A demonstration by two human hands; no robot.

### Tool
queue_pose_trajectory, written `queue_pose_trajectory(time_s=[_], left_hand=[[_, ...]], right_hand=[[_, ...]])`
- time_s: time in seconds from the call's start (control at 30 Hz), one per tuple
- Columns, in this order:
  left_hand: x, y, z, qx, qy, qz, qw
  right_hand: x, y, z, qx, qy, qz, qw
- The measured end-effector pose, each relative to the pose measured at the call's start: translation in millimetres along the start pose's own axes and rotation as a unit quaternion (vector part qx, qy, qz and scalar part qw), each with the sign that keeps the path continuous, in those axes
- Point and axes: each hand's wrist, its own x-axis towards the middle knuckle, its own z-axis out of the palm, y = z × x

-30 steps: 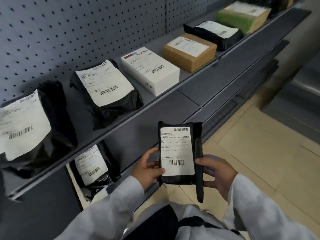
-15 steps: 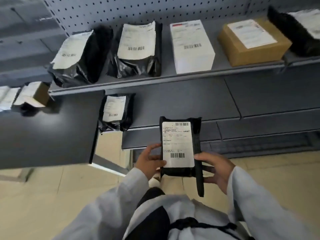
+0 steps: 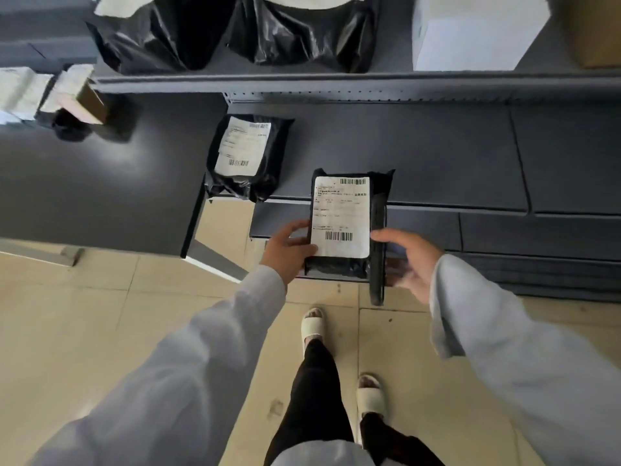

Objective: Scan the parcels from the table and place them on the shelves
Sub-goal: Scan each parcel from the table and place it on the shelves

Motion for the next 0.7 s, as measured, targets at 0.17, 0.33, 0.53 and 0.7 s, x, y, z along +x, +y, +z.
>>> queue_pose_trajectory(time_s=[0.17,0.33,0.53,0.7], left_hand=[[80.1,17.8,-4.1,0.004,-0.026,0.041,0.999],[135.1,41.9,-0.3,0.074,-0.033,0.051,0.995],[161.1,67.5,-6.1,0.14,-0.023,0.077,0.987],[164.0,68.9,-5.0,0.148,-0.035,0.08,0.985]], right_hand=[[67.4,-33.4,20.8,-0.014,0.018,-0.022,0.999],[114.1,-62.6,32.1,-0.007,0.023,-0.038,0.999],[143.7,-83.0,35.9,0.032,0.001,-0.041,0.999],[147.5,-81.5,34.8,0.042,0.008,-0.042,0.998]])
